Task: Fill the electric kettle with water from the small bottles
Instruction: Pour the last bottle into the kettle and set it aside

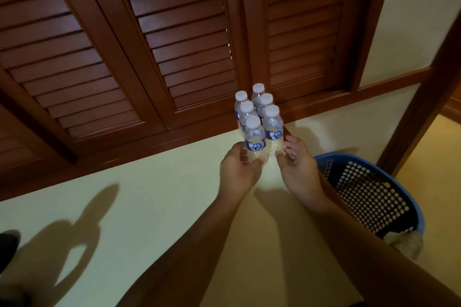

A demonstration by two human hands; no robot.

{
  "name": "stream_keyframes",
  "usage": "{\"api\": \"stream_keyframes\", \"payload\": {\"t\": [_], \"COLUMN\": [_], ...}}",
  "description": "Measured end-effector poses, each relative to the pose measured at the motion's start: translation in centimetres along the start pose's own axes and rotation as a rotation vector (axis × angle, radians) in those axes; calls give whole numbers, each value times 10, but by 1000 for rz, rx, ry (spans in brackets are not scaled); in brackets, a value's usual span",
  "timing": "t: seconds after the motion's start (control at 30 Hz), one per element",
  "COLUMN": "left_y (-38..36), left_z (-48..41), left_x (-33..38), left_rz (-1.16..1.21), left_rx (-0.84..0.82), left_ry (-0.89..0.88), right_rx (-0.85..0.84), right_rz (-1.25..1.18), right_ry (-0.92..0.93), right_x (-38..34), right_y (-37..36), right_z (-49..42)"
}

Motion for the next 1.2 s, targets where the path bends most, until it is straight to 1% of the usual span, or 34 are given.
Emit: {"api": "stream_keyframes", "payload": {"t": [0.23, 0.4, 0.6, 0.83, 0.93, 1.07, 1.17, 1.2], "left_y": [1, -1, -5, 15, 41, 84, 122, 135], "left_z": [-6, -7, -8, 17, 48, 97, 131, 142], "left_x": [5, 8, 10, 3, -5, -25, -46, -55], "left_rz": [-32, -66, -77, -45, 39, 175, 231, 209], "left_rx": [15, 19, 15, 29, 50, 42, 102, 129], "left_ry": [9, 10, 18, 38, 40, 69, 124, 134], "right_rx": [4, 53, 43, 81, 25, -78, -227, -293], "right_rz": [-11, -66, -56, -61, -44, -112, -215, -257], "right_ry": [10, -11, -23, -45, -37, -63, -73, -77], "right_x": [-1, -2, -2, -13, -25, -43, -59, -63], "right_y": [1, 5, 5, 9, 8, -1, -30, -44], "right_z": [0, 0, 2, 16, 40, 83, 122, 136]}}
Point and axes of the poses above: each hand's wrist, its own z-axis away from the middle knuckle, its own y-axis out of the back of the hand, x = y × z, the point moved 4 cm from there along -z, towards the middle knuckle, and after that the axes turned 9 degrees about -z, right-handed, at the moved point
